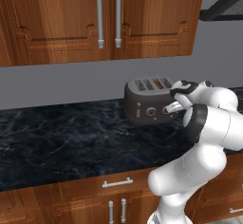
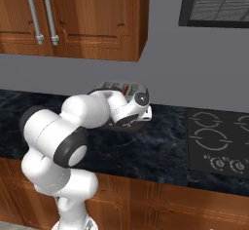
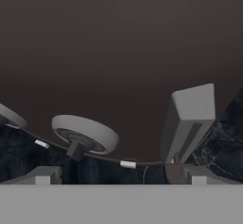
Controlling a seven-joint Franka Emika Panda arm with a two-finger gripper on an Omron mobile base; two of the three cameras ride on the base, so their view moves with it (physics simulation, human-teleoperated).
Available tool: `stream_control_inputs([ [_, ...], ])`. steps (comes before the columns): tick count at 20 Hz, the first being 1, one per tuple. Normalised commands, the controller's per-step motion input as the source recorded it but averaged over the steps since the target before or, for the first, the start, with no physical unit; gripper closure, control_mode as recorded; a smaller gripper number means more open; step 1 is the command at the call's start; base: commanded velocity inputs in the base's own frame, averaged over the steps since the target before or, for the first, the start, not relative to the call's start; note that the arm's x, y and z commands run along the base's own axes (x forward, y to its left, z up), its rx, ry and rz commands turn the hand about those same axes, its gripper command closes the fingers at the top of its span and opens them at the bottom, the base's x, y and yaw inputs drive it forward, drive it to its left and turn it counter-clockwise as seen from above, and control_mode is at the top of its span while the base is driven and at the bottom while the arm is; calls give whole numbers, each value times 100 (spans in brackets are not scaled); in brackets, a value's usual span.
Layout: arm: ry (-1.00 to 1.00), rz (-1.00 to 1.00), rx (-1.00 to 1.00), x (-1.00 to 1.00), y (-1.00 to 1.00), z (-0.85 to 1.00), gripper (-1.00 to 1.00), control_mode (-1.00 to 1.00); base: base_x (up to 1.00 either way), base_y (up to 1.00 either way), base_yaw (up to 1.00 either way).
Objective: Start the toaster. Once the lever pops up, take the bread to the plate on the dining counter.
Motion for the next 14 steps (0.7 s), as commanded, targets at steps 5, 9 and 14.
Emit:
stream_control_inputs([
  [5, 1, 0, 0, 0, 0, -7, -100, -100, 0, 0, 0],
  [9, 0, 0, 0, 0, 0, -12, -100, -100, 0, 0, 0],
  [14, 0, 0, 0, 0, 0, -10, -100, -100, 0, 0, 0],
])
